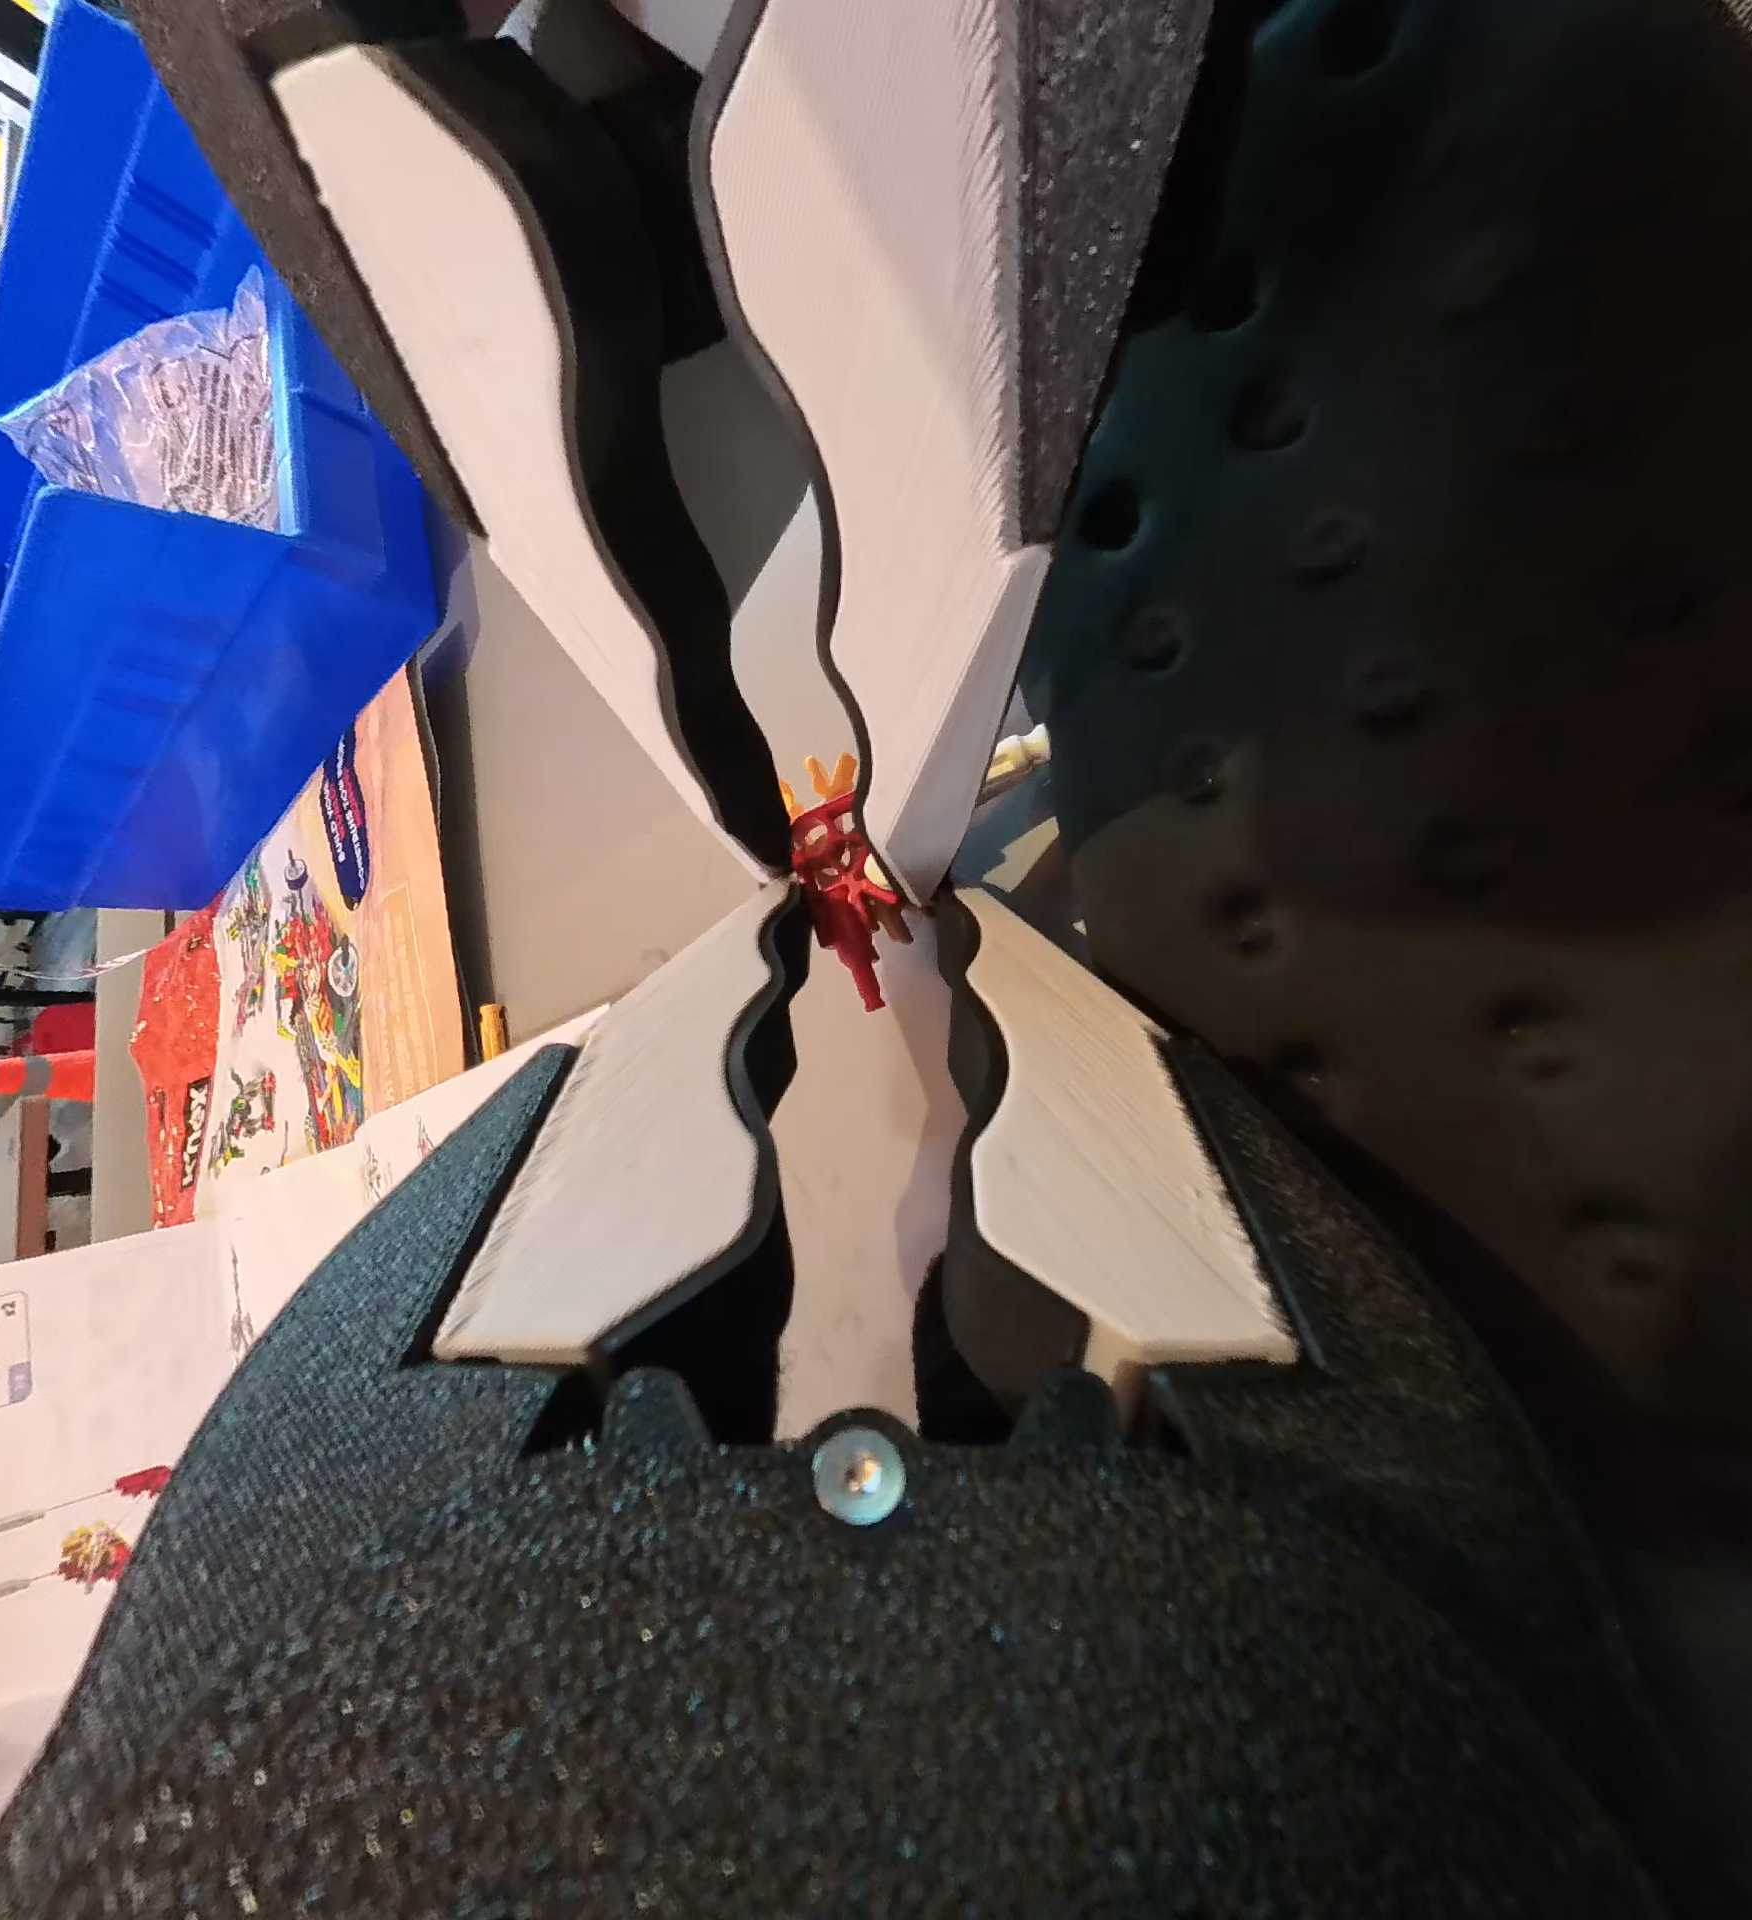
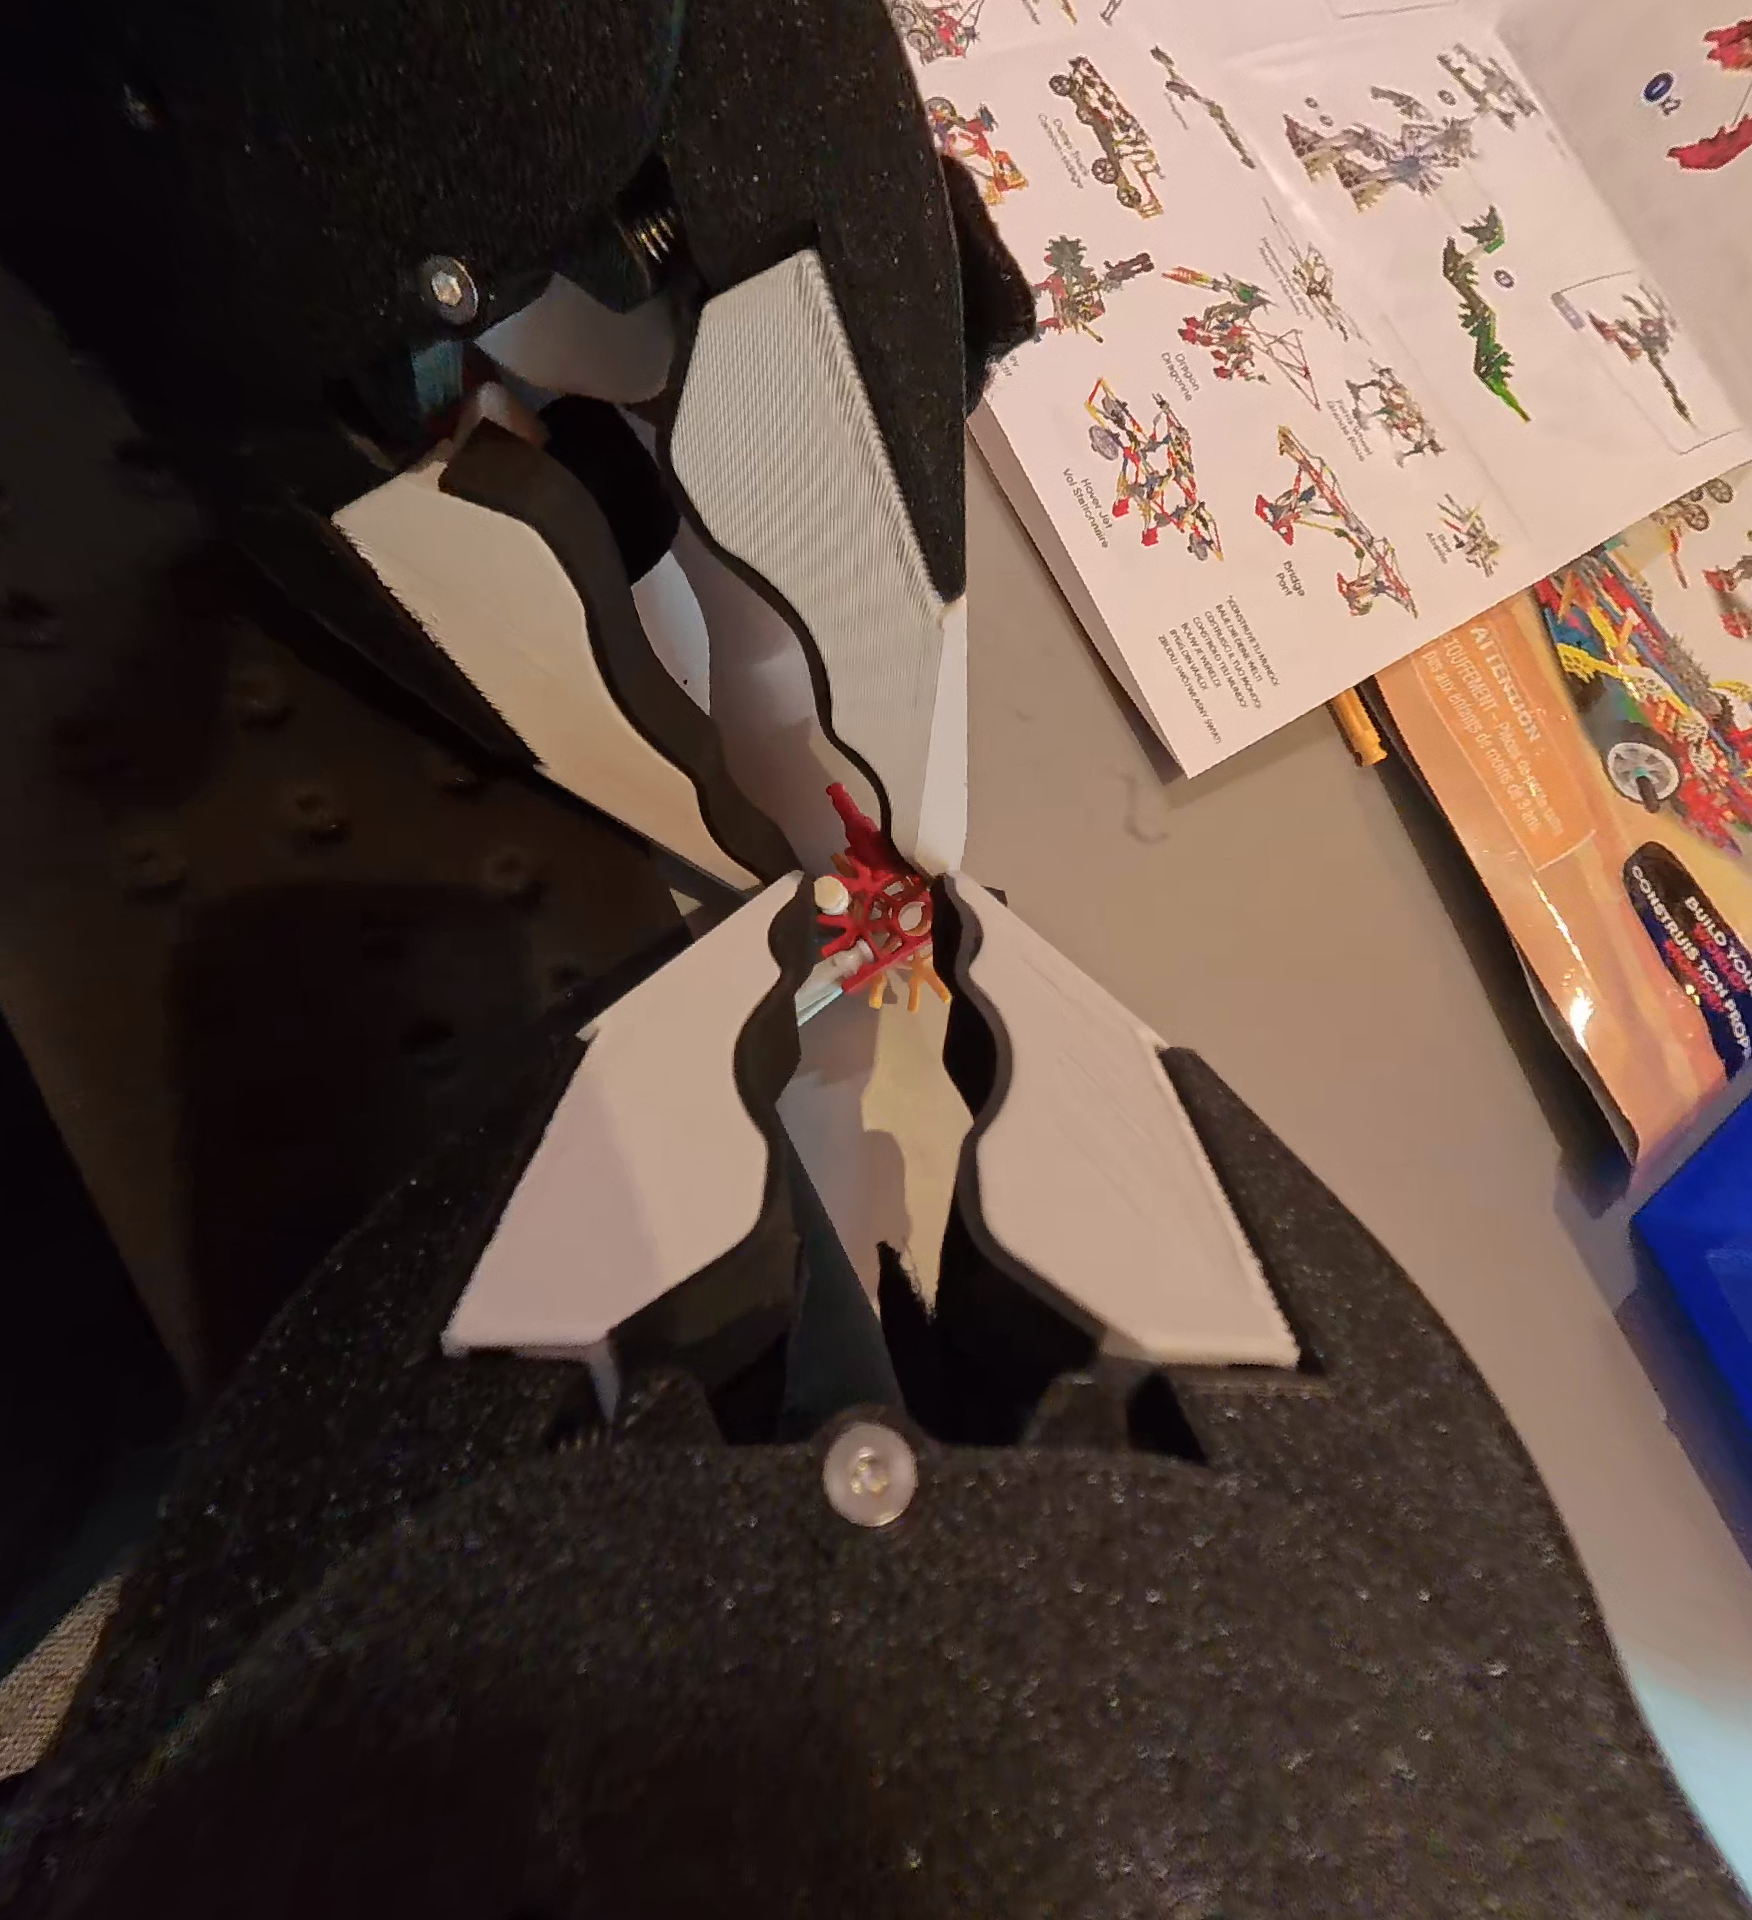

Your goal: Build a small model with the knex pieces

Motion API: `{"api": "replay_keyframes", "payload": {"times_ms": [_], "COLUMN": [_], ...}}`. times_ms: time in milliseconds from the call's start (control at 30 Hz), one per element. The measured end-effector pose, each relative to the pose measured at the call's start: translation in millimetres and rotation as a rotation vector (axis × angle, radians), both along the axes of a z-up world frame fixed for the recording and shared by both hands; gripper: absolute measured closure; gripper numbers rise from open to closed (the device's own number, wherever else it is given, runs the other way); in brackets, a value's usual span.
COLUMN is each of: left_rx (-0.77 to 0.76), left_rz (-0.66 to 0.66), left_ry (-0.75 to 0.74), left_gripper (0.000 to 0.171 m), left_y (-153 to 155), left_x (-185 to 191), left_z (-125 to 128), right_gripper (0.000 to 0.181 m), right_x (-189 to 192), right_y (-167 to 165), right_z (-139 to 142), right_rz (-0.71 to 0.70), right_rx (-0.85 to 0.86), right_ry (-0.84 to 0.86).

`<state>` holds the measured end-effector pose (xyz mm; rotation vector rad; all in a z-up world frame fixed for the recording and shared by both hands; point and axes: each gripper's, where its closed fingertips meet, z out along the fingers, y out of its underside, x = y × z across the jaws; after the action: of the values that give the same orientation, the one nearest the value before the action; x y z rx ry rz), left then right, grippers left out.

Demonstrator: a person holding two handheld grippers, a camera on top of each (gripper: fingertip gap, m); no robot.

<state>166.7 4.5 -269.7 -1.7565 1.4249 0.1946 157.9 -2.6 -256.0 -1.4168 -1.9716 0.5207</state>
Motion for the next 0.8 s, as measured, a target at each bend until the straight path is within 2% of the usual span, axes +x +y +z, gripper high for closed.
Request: {"api": "replay_keyframes", "payload": {"times_ms": [667,800], "left_rx": [0.045,0.046], "left_rz": [0.018,0.016], "left_ry": [0.067,0.065], "left_gripper": [0.155,0.153], "left_y": [6.5,8.2], "left_x": [1.0,-0.5], "left_z": [-1.1,-1.3], "right_gripper": [0.162,0.159], "right_x": [0.1,1.4], "right_y": [4.4,8.4], "right_z": [-0.4,0.1], "right_rz": [-0.065,-0.065], "right_rx": [-0.045,0.031], "right_ry": [0.081,0.053]}}
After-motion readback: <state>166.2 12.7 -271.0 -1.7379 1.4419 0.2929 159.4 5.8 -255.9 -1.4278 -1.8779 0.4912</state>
